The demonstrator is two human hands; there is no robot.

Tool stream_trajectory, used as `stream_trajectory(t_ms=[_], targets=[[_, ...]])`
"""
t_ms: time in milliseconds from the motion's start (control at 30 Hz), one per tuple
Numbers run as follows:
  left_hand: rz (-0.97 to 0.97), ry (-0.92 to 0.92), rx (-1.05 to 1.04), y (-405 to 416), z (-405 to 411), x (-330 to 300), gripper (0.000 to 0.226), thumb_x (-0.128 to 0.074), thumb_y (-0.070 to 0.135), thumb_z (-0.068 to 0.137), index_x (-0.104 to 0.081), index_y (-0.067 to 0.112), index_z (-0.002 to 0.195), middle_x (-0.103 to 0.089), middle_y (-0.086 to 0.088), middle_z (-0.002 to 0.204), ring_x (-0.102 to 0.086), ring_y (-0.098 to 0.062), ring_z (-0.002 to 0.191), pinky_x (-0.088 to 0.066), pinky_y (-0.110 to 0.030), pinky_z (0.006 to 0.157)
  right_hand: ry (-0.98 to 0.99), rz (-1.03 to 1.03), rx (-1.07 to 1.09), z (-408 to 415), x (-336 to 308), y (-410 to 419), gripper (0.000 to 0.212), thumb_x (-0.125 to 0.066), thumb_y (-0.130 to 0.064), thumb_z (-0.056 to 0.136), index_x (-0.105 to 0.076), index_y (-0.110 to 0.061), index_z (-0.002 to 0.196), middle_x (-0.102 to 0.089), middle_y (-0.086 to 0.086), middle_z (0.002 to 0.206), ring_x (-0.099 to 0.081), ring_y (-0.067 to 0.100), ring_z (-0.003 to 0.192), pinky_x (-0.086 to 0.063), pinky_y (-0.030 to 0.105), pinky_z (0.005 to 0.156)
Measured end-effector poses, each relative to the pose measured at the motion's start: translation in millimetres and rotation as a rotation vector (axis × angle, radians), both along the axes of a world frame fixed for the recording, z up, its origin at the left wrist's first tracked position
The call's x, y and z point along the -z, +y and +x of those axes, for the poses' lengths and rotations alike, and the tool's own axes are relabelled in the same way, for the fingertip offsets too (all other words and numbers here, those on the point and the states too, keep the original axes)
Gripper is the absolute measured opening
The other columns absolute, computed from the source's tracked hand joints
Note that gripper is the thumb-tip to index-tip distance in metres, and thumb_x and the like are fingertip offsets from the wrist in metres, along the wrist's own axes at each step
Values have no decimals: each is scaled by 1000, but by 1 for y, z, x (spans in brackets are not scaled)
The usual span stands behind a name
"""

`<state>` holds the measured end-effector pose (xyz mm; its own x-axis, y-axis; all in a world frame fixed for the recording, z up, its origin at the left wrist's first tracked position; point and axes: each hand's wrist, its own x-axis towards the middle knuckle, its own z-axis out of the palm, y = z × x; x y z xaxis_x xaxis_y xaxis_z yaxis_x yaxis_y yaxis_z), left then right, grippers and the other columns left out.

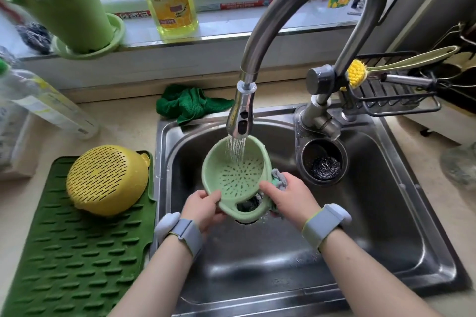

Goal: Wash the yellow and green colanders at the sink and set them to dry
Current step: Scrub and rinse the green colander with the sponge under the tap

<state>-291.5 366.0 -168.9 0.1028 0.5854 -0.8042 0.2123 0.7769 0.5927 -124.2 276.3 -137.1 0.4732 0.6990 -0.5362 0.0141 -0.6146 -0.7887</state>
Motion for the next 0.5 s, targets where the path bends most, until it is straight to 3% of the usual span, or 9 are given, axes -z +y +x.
stream_trajectory(t_ms=[100, 167, 267, 367, 500], targets=[[84, 68, -33, 10, -20, -8, 6, -57, 10, 98, -56, 4, 100, -69, -22, 110, -71, -33, 93, -57, -56, 85, -91, -76, 52, 3, -1, 6, 43, -61, -53, 79, -58, -11, 72, -64, 5, 65, -60, 23, 56, -54, 35, 53], [177, 100, -99, 15, -24, -12, 7, -59, 10, 97, -55, 6, 93, -67, -22, 109, -69, -33, 95, -57, -56, 84, -3, -54, 146, 5, -3, 10, 38, -58, -43, 86, -57, -11, 67, -57, 7, 57, -52, 20, 45, -45, 24, 43], [262, 24, -223, 17, -11, -15, 7, -61, 13, 96, -56, 10, 91, -67, -19, 105, -67, -26, 86, -59, -48, 79, 168, 30, 294, 10, -8, 12, 23, -55, -20, 86, -57, -9, 66, -52, 10, 59, -50, 23, 50, -47, 28, 47], [220, -81, -295, 12, 16, -11, 6, -62, 15, 96, -58, 11, 94, -68, -14, 102, -69, -21, 86, -61, -30, 59, 271, 108, 373, 18, -13, 10, 15, -44, -4, 90, -57, -4, 82, -54, 15, 68, -54, 27, 52, -52, 33, 49], [134, -126, -228, -1, 47, -6, 18, -63, 13, 95, -58, 2, 107, -66, -18, 111, -69, -31, 101, -62, -30, 60, 280, 173, 435, 38, -17, 1, 22, -40, 3, 93, -54, -5, 108, -58, 21, 81, -53, 27, 50, -53, 33, 46]])
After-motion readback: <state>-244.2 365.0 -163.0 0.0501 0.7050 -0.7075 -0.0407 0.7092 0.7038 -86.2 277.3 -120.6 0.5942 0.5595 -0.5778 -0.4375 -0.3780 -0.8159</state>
